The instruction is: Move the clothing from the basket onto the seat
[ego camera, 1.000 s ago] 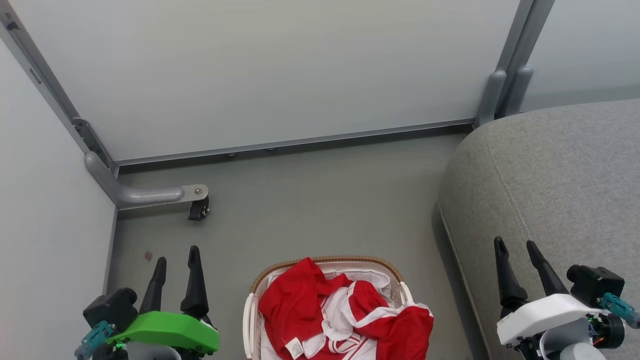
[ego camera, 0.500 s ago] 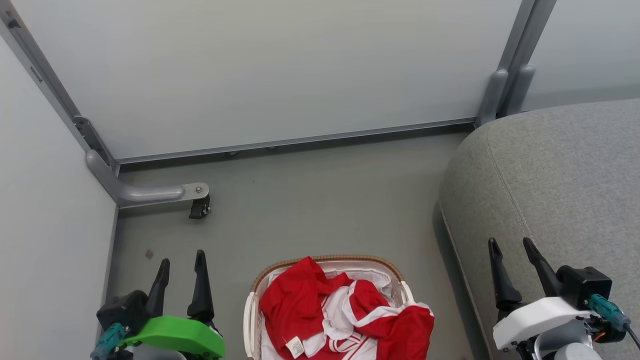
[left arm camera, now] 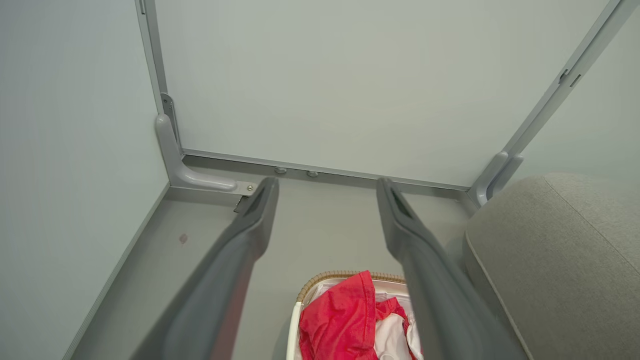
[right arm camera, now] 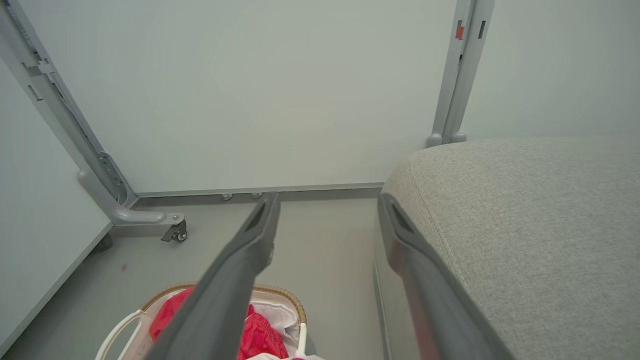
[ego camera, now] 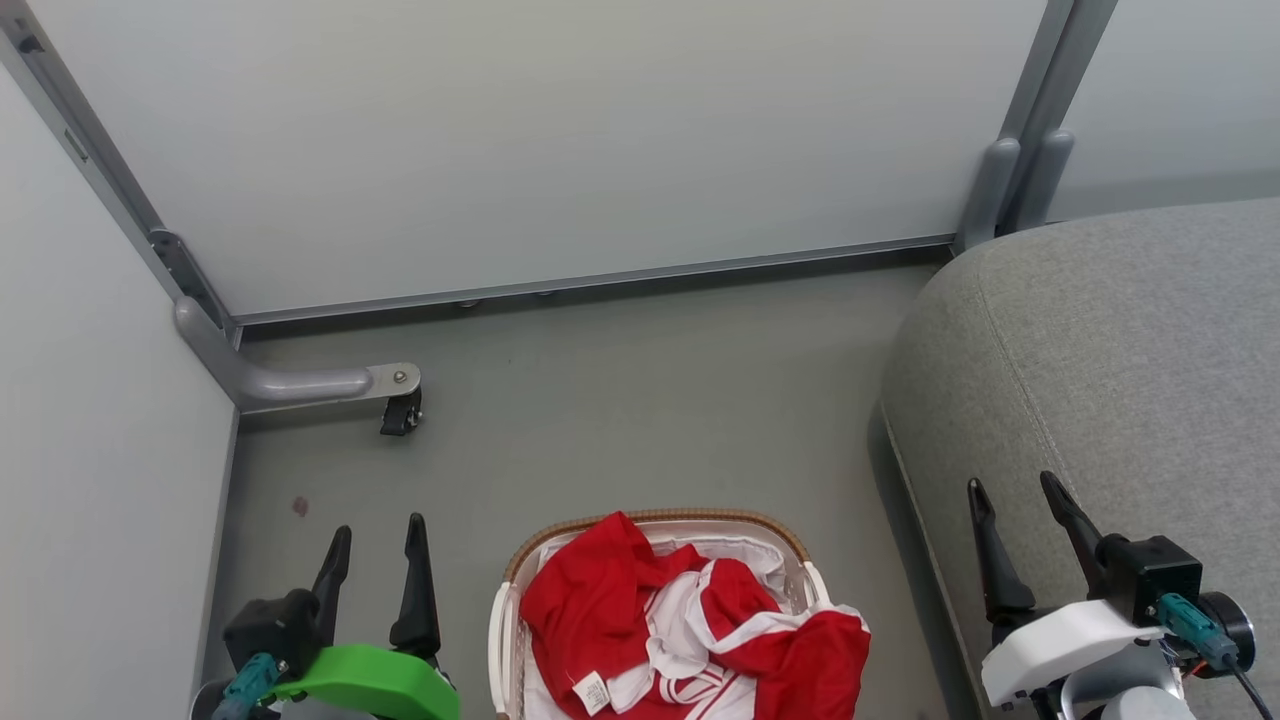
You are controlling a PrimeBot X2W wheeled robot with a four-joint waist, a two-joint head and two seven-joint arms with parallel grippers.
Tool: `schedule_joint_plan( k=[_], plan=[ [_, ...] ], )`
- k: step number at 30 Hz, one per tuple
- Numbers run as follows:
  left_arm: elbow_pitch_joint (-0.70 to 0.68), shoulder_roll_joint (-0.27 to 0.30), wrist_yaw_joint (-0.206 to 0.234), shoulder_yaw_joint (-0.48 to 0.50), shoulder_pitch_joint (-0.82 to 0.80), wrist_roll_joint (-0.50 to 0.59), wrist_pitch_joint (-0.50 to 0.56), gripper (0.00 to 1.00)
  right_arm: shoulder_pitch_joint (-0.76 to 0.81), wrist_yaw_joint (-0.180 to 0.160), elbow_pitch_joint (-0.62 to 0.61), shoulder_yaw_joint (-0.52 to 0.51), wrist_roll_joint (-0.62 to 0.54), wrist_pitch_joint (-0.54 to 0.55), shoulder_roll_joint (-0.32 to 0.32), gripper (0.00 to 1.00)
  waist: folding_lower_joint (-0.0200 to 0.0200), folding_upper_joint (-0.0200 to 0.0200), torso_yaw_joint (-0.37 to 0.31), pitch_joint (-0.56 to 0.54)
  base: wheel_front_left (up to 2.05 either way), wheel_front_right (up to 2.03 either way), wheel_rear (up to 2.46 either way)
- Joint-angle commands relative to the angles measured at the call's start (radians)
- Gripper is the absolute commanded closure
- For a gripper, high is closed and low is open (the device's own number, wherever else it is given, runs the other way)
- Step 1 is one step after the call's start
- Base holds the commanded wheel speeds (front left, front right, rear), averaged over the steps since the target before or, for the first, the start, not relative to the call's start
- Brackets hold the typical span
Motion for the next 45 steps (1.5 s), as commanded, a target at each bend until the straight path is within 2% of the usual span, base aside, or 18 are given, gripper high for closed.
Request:
schedule_joint_plan(
  k=[1,16,36,45],
  plan=[
    [0.003,0.007,0.004,-0.002,0.010,0.022,-0.010,0.00,0.014,0.000,0.000,0.000,-0.023,-0.010,-0.006,0.00,-0.0001,0.0000,0.001,0.000,0.00,0.00,0.00],
    [0.036,0.008,0.009,-0.017,0.014,0.099,-0.035,0.00,0.018,0.000,0.005,0.005,-0.128,-0.035,-0.007,0.00,-0.0001,0.0000,0.005,0.002,0.00,0.00,0.00],
    [0.046,0.008,0.006,-0.018,0.006,0.084,-0.033,0.00,0.015,0.000,-0.006,0.002,-0.122,-0.035,-0.007,0.00,-0.0001,0.0000,0.003,0.013,0.00,0.00,0.00],
    [0.041,0.007,0.002,-0.039,-0.076,0.096,-0.033,0.00,-0.046,0.000,-0.031,-0.006,-0.126,-0.035,-0.007,0.00,-0.0001,0.0000,-0.007,0.126,0.00,0.00,0.00]
  ],
)
